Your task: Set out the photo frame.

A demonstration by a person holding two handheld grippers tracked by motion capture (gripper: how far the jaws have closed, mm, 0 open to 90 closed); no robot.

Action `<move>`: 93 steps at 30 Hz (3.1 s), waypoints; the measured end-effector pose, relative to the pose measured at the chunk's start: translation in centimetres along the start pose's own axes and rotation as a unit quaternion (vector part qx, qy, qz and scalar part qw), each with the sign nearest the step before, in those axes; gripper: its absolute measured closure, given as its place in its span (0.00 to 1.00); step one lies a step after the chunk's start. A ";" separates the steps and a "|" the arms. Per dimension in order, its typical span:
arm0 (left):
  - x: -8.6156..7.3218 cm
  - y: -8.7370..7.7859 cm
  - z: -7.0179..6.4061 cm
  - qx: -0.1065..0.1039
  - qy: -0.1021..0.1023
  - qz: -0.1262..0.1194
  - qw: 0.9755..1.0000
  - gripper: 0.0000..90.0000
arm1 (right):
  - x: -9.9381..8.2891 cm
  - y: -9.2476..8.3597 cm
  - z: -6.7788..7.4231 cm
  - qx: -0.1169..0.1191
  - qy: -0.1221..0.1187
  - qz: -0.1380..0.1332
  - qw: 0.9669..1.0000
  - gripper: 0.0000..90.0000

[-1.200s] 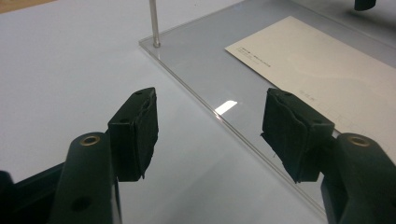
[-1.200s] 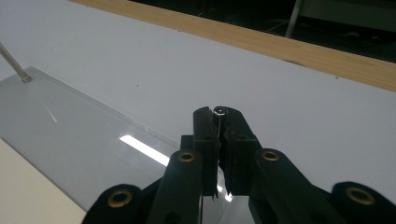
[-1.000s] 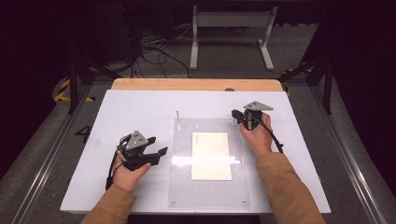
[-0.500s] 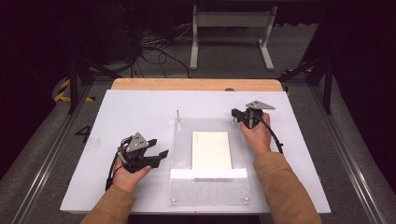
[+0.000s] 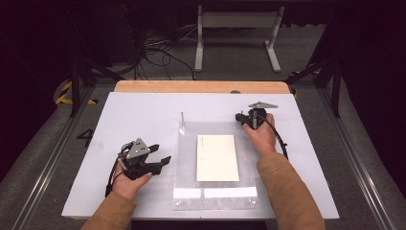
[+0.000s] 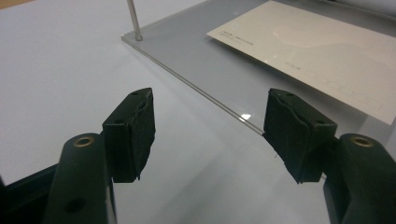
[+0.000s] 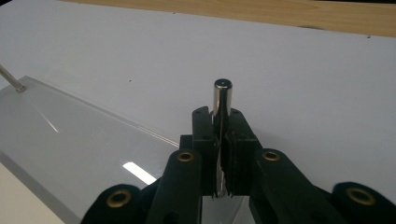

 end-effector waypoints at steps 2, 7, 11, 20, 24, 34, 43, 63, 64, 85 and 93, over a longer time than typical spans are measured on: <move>-0.1 -0.1 -0.1 -0.002 -0.001 0.001 1.000 0.38 | 0.0 0.1 -0.1 0.005 0.007 0.002 1.000 0.94; -0.1 -0.2 -0.3 -0.002 0.002 0.001 1.000 0.38 | 0.0 0.1 -0.2 0.026 0.026 0.008 0.999 0.93; -0.4 -0.2 -0.2 -0.002 0.001 0.005 1.000 0.38 | 0.0 0.2 -0.4 0.040 0.040 0.013 0.998 0.92; -1.3 -0.8 -1.2 -0.002 0.029 0.021 0.999 0.37 | -0.1 0.4 -0.6 0.052 0.059 0.022 0.997 0.92; -2.0 -1.2 -1.5 -0.006 0.044 0.026 0.999 0.36 | -0.1 0.6 -0.6 0.054 0.065 0.029 0.996 0.92; -3.0 -0.6 -2.8 -0.021 0.131 0.032 0.991 0.32 | -0.4 1.0 -0.5 0.056 0.062 0.053 0.995 0.91; -3.8 -0.2 -3.1 -0.025 0.161 0.054 0.985 0.33 | -0.4 1.1 -0.5 0.066 0.072 0.057 0.994 0.91; -2.1 0.9 -6.4 -0.049 0.254 0.007 0.966 0.31 | -0.4 1.2 -0.7 0.079 0.093 0.060 0.991 0.90; -1.9 1.0 -6.6 -0.047 0.260 0.003 0.964 0.32 | -0.4 1.2 -0.6 0.078 0.093 0.060 0.991 0.90; 0.7 2.3 -8.6 -0.053 0.334 -0.050 0.940 0.54 | -0.5 1.2 -0.8 0.075 0.107 0.061 0.990 0.90; 1.5 1.8 -7.9 -0.054 0.309 -0.060 0.948 0.61 | -0.4 0.7 -0.7 0.077 0.126 0.056 0.987 0.81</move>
Point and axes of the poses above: each handheld gripper's, and its own axes: y roughly forward along the jaws, x roughly out of its top, z roughly to its left, the point moved 8 cm from there along y, roughly forward along the jaws, and after that the axes turned 6 degrees about -x, right-handed, at the moved point
